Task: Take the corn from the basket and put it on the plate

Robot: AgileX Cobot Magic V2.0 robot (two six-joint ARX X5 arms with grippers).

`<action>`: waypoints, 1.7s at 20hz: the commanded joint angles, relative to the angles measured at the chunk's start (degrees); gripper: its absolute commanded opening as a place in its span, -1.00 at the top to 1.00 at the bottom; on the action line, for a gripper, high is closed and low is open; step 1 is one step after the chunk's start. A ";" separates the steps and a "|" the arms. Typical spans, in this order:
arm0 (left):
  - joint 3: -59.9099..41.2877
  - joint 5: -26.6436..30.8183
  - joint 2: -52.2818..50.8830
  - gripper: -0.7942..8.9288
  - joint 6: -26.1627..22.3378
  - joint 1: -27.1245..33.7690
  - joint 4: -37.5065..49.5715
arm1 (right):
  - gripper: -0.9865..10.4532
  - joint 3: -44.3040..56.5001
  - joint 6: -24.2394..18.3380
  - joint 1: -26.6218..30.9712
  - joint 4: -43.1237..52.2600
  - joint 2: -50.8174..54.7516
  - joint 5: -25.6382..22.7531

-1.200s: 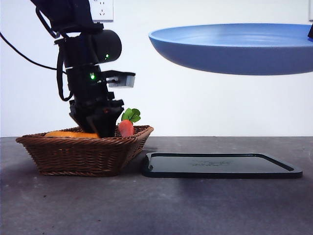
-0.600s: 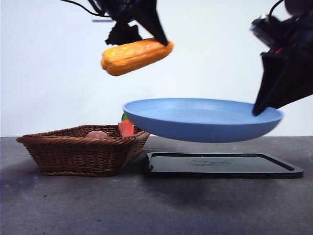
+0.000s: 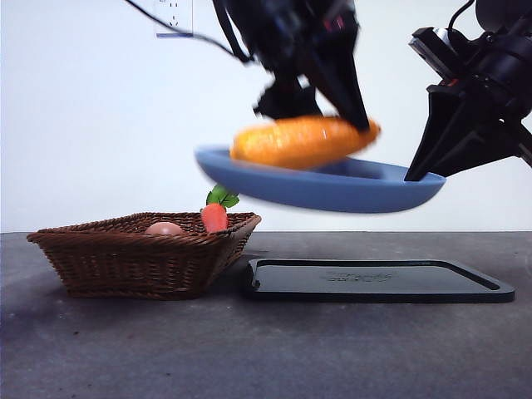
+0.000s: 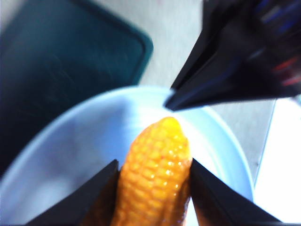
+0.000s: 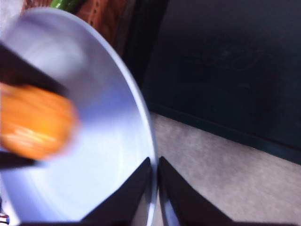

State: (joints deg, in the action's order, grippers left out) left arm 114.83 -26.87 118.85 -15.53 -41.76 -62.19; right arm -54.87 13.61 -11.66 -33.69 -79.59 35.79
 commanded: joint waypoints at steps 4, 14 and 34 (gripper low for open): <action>1.03 0.11 2.93 0.49 -1.86 -1.75 -0.44 | 0.83 -1.33 -0.17 0.48 0.24 -0.52 0.66; 1.88 0.07 2.89 0.21 -1.38 -1.66 -2.01 | 0.83 -1.33 -0.79 0.98 -0.46 -0.55 0.17; 37.73 0.07 2.89 0.22 4.17 2.38 -16.39 | 0.83 -8.59 -2.75 8.50 1.55 -13.31 -4.28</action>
State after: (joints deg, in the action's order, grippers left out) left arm 150.50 -26.83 120.44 -12.23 -39.13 -78.70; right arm -62.00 11.31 -3.09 -32.77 -91.83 31.03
